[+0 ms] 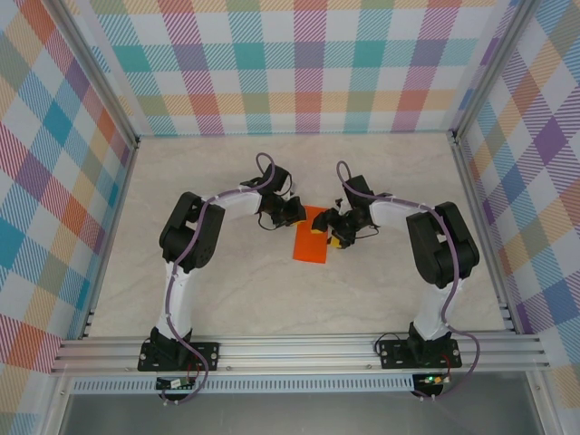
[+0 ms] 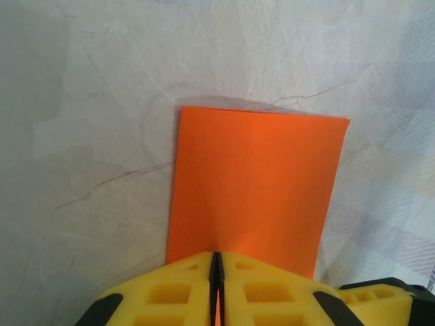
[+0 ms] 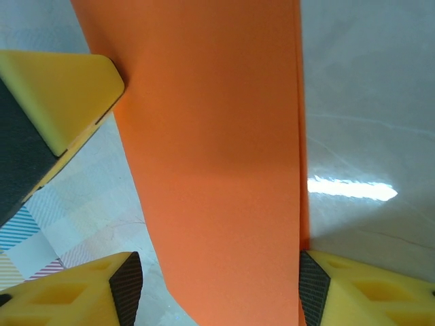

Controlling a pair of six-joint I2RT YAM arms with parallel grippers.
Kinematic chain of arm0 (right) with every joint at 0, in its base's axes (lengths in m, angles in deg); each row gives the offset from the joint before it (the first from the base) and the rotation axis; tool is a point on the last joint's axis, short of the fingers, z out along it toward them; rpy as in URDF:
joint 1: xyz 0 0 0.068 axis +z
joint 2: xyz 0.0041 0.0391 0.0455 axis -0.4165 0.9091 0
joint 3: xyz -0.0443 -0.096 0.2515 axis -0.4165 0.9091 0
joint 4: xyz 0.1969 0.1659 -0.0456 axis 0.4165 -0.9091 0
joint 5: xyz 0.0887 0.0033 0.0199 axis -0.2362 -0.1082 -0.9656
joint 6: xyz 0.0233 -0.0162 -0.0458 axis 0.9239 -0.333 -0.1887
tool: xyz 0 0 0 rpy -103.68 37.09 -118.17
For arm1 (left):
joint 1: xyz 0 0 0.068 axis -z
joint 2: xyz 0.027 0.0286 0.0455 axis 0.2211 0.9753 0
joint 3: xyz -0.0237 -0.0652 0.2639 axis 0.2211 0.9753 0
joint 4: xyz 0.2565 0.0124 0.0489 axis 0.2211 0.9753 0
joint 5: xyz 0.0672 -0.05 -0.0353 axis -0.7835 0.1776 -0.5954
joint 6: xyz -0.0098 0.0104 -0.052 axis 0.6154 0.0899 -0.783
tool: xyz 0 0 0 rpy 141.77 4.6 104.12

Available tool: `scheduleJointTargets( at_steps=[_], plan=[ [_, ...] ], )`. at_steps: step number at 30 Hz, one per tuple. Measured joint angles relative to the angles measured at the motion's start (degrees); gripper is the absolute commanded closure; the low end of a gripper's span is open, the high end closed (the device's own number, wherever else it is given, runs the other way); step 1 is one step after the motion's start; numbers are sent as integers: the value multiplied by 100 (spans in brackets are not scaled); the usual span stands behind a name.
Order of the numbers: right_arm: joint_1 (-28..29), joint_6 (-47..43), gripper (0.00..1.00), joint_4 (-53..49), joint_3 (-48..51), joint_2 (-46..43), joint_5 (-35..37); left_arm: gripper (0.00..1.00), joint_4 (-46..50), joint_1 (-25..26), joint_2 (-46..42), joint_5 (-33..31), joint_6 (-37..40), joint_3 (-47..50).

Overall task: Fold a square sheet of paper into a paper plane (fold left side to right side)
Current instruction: Fold the triangle a second time at the center of the table.

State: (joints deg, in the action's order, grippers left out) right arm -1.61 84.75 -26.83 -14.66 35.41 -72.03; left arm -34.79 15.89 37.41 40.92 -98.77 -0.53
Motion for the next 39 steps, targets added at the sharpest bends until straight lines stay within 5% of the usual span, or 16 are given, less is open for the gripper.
scheduleJointTargets(
  at_steps=[5,12,21,29,39],
  plan=[
    [9,129,41,293,2,15,-20,85,7,2,-20,-2,83,4],
    [9,151,46,337,-20,37,-20,55,50,2,-507,-94,389,317],
    [-4,153,51,140,-356,92,-66,44,-413,162,-2973,-369,1163,1818],
    [-13,142,56,-227,-879,136,-85,24,-942,1738,-4170,-1379,1755,3423],
    [-13,105,58,-568,-1255,494,-85,16,-879,2645,-3335,-3012,2293,2959]
  ],
)
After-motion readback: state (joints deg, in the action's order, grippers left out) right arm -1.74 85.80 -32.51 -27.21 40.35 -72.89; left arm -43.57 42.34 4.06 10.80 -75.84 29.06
